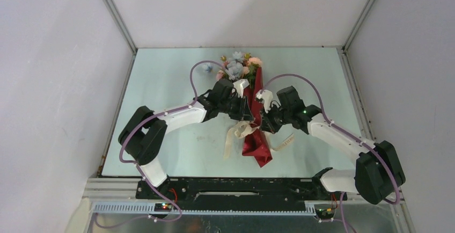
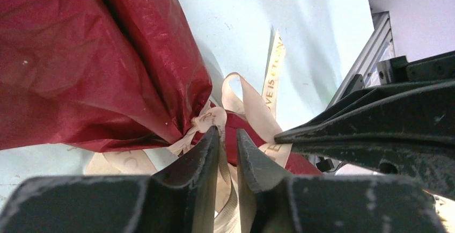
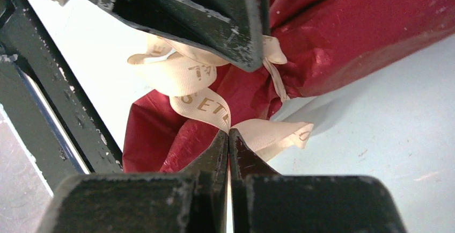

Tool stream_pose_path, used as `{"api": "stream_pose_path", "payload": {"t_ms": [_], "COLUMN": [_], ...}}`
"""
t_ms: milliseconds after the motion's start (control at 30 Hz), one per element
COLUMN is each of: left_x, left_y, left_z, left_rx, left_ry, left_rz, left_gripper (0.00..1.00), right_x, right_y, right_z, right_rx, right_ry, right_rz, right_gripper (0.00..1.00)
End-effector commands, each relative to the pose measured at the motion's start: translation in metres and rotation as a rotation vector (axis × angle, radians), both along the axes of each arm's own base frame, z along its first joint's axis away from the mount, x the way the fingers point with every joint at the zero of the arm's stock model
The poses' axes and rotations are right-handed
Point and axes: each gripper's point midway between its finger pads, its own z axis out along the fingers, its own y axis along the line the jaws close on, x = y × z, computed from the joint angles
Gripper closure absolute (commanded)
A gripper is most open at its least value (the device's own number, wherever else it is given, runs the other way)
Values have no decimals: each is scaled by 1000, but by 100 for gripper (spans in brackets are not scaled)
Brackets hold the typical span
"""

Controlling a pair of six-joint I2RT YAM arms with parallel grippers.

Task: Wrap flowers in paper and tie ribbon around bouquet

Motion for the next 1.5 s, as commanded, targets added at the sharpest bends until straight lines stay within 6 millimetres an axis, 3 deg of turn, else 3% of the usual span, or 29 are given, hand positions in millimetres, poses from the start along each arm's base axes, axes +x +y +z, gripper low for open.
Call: {"api": "stream_pose_path", "payload": {"t_ms": [0, 167, 300, 500, 800, 967, 1300, 1433, 1467], "left_x": [1, -4, -8, -5, 1, 3, -2, -4, -5], "left_y": [3, 10, 17, 13, -3, -10, -14, -14, -14], "left_z": [16, 4, 2, 15, 29, 37, 46, 42, 41], "left_rx": [-8, 51, 87, 43, -45, -97, -147, -139, -137], "left_ry": [-20, -1, -3, -24, -28, -29, -8, 1, 6], "left_rz": [-3, -16, -22, -8, -7, -10, -29, -35, -39], "left_gripper": [75, 63, 60, 82, 86, 90, 93, 92, 92], "right_x": [7, 8, 6, 5, 9, 18, 42, 49, 55], "right_y": [-2, -3, -1, 2, 12, 20, 20, 24, 29], "right_z": [9, 9, 9, 8, 12, 13, -4, -7, 0], "right_rx": [20, 23, 32, 30, 51, 63, 26, 71, 119], "right_ry": [-46, -59, -56, -64, -78, -100, -108, -105, -125], "right_rz": [-74, -78, -65, -49, -63, -108, -246, -306, -320], "right_gripper": [100, 100, 100, 100, 100, 100, 100, 100, 100]}}
